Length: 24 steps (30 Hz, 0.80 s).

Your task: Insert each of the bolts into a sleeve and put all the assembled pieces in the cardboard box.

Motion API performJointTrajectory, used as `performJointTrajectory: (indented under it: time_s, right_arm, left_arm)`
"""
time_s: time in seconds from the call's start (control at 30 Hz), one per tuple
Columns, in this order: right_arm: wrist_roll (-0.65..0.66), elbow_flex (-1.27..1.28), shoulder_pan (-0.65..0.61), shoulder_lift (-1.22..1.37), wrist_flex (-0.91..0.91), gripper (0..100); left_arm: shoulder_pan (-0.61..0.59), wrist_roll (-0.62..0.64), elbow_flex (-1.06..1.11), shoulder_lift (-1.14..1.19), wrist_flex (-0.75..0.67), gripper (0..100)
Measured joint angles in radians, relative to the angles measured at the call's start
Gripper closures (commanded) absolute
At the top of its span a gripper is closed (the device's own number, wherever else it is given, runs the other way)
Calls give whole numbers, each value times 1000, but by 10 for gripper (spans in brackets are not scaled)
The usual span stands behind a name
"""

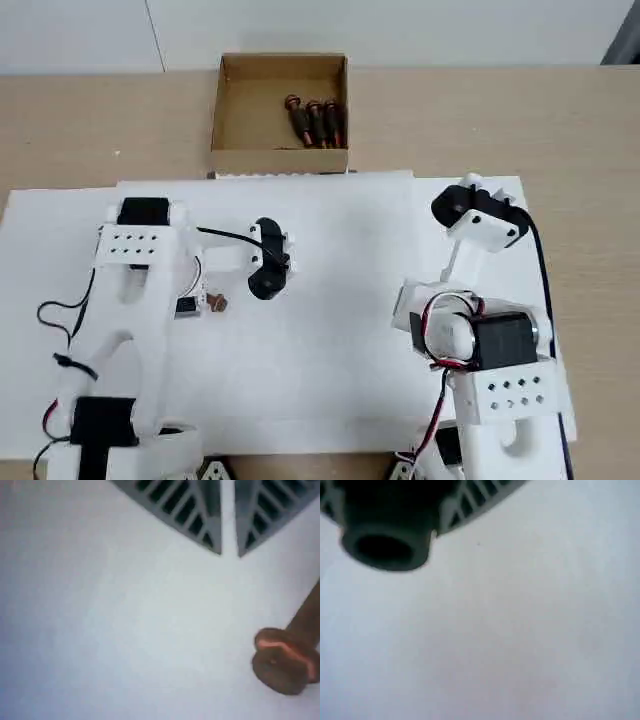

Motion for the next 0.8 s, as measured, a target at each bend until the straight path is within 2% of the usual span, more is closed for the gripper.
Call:
performJointTrajectory:
  time_s: [0.13, 0.27, 0.8]
  right_arm:
    - [0, 0, 0, 0, 0, 996]
    - [0, 0, 0, 0, 0, 996]
    - [0, 2, 0, 0, 0, 996]
  left_arm:
    - [0, -12, 0, 38, -2, 987]
    - [0, -12, 0, 60, -6, 936]
    - [2, -12, 0, 69, -203, 867]
